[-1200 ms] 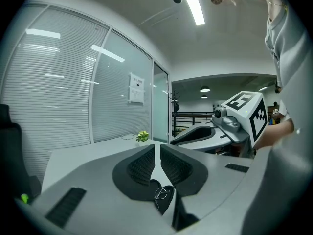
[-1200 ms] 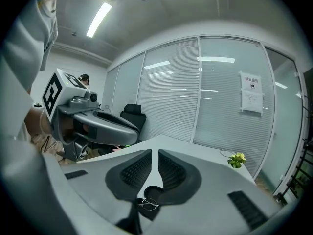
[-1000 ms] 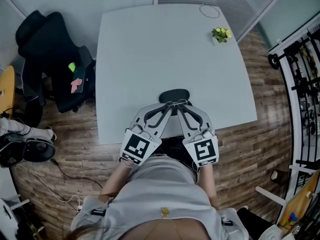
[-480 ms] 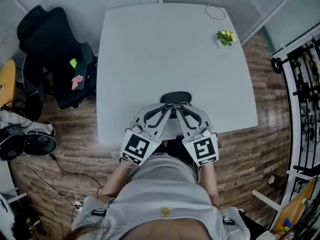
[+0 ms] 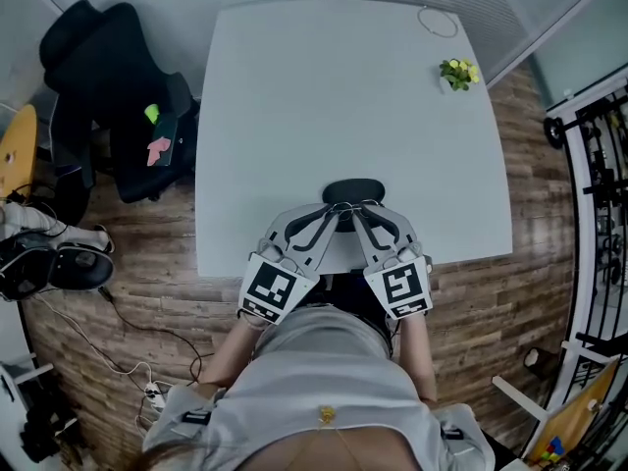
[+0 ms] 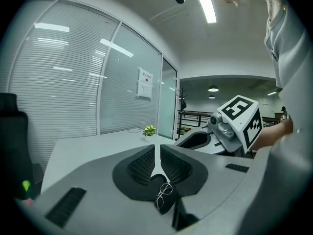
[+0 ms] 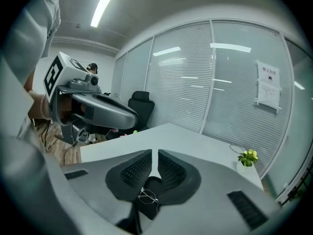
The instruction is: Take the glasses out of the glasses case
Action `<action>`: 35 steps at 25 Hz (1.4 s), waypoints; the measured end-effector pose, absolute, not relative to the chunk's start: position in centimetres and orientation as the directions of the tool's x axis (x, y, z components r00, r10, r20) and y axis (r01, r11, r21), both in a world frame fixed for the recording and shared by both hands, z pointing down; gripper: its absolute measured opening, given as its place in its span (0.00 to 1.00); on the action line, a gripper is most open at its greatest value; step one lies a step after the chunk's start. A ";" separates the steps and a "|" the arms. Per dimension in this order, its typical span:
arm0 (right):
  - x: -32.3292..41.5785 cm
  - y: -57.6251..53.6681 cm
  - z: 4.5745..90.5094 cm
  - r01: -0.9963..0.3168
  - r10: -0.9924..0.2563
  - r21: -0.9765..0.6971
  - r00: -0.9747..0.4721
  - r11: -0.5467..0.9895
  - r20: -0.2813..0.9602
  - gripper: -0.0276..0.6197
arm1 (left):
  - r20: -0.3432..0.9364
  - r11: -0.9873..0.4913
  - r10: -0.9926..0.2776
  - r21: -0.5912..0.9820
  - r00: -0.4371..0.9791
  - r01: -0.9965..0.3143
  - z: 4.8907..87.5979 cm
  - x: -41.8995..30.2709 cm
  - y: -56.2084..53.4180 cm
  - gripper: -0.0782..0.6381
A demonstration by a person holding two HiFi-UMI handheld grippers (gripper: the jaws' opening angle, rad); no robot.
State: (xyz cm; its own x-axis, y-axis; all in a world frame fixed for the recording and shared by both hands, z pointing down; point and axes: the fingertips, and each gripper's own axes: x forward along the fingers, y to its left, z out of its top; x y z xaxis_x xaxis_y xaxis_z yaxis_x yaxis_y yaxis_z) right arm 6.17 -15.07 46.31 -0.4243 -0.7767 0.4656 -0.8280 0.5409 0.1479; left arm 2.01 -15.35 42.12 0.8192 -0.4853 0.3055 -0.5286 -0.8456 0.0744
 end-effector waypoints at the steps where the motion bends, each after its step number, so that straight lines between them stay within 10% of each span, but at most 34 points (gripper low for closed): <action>1: 6.3 -15.1 46.7 -0.825 -0.772 0.149 -0.424 0.545 0.474 0.11 | 0.309 -0.845 -0.486 0.076 0.818 -0.530 42.2 1.9 -15.3 0.17; 35: 9.0 -16.0 63.7 -0.574 -0.460 0.241 -0.273 0.783 0.845 0.10 | 0.429 -0.744 -0.565 0.103 0.705 -0.660 46.6 -3.9 -16.5 0.17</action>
